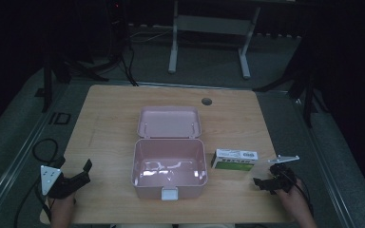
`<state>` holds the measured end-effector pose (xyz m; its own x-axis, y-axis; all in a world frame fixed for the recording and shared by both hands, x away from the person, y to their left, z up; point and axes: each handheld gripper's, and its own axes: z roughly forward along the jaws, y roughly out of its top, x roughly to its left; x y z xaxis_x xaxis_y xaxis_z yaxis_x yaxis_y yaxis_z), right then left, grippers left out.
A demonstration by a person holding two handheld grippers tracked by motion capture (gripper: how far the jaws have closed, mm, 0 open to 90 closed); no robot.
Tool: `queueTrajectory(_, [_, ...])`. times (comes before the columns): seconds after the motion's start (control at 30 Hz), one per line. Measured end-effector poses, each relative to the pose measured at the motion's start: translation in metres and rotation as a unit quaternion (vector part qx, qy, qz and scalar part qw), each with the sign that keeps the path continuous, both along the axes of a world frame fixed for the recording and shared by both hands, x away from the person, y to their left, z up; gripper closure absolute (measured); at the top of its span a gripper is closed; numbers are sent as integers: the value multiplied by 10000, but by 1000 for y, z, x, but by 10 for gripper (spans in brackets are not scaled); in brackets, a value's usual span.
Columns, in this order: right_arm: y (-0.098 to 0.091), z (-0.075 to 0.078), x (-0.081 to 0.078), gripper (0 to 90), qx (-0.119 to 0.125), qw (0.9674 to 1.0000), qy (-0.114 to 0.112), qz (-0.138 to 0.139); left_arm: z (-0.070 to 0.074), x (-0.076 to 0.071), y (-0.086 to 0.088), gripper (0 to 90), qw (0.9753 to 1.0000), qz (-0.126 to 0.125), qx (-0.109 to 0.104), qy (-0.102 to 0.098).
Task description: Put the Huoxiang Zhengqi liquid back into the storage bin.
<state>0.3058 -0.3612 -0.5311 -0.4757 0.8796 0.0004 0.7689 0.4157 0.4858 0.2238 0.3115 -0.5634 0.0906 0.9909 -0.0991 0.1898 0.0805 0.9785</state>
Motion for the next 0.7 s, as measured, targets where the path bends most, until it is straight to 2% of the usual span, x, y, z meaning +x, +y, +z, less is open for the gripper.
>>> queueTrajectory(0.07, [1, 3, 1, 127, -116, 9996, 168, 170, 0, 0, 0, 28, 10000, 1, 1, -2])
queueTrajectory(0.13, [3, 4, 1, 129, -269, 9977, 328, 535, 0, 0, 0, 29, 10000, -1, 1, -1])
queueTrajectory(0.2, [5, 4, 2, 132, -380, 9933, 563, 934, 0, 0, 0, 28, 10000, -6, 1, -3])
queueTrajectory(0.23, [5, 4, 3, 132, -402, 9897, 668, 1197, 0, 0, 0, 28, 10000, -8, 0, -3])
queueTrajectory(0.3, [8, 3, 2, 130, -581, 9817, 811, 1620, 0, 0, 0, 29, 10000, -11, -5, -8])
queueTrajectory(0.43, [15, 5, 0, 131, -910, 9611, 1015, 2403, 0, 0, 0, 28, 10000, -17, -7, -7])
queueTrajectory(0.57, [22, 6, 0, 131, -1301, 9405, 1190, 2906, 0, 0, 0, 28, 10000, -18, -8, -10])
queueTrajectory(0.67, [25, 8, 1, 134, -1498, 9270, 1280, 3191, 0, 0, 0, 28, 10000, -21, -7, -9])
queueTrajectory(0.7, [26, 9, 1, 134, -1550, 9240, 1305, 3242, 0, 0, 0, 28, 10000, -21, -8, -8])
